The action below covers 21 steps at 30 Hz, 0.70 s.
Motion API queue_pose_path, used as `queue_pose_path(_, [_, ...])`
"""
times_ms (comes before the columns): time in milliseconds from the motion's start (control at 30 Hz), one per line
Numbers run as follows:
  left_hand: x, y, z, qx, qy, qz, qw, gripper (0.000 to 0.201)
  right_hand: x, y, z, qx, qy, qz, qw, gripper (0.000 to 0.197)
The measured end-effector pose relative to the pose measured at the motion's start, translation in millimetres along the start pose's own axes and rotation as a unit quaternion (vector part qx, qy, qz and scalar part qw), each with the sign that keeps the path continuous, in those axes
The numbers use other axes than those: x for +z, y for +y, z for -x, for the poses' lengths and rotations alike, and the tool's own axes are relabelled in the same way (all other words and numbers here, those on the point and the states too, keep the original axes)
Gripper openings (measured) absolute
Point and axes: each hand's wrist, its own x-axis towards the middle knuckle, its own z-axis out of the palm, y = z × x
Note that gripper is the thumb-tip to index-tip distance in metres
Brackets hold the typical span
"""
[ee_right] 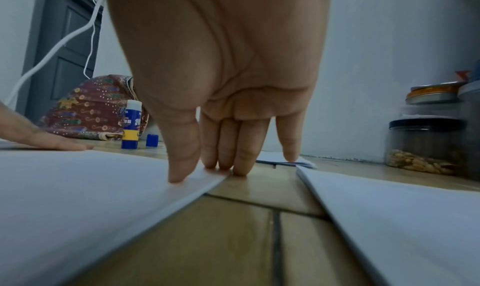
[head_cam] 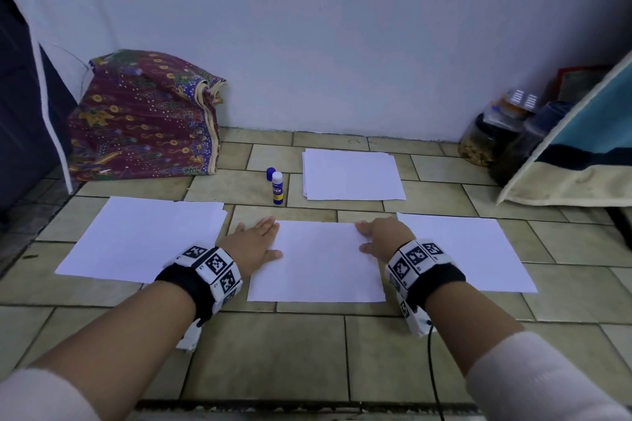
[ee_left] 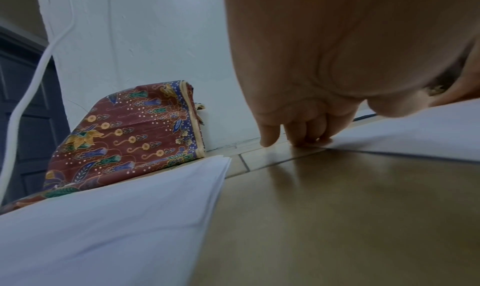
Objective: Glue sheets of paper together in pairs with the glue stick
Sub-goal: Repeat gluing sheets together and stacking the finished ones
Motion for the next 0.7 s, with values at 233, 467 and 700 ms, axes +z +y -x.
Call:
queue_pose_path(233, [0.4, -11.2, 1.3, 0.009, -0.038, -0.051, 0.998, 0.117, 8.8, 7.8, -0.8, 0.002, -0.041, -0.039, 0.998, 0.104])
queue_pose_path(467, [6.5, -13.5, 0.7, 0.011, -0.033, -0.060, 0.998, 0.139, 18.6, 6.9, 10.9, -0.023, -0.070, -0.035, 0.997, 0.134])
queue_pose_path(700, [9.3, -21.2, -1.8, -0.018, -0.029, -0.052, 0.998, 0.172, 22.1, 7.7, 12.4, -0.030, -0.070, -0.025, 0.997, 0.137])
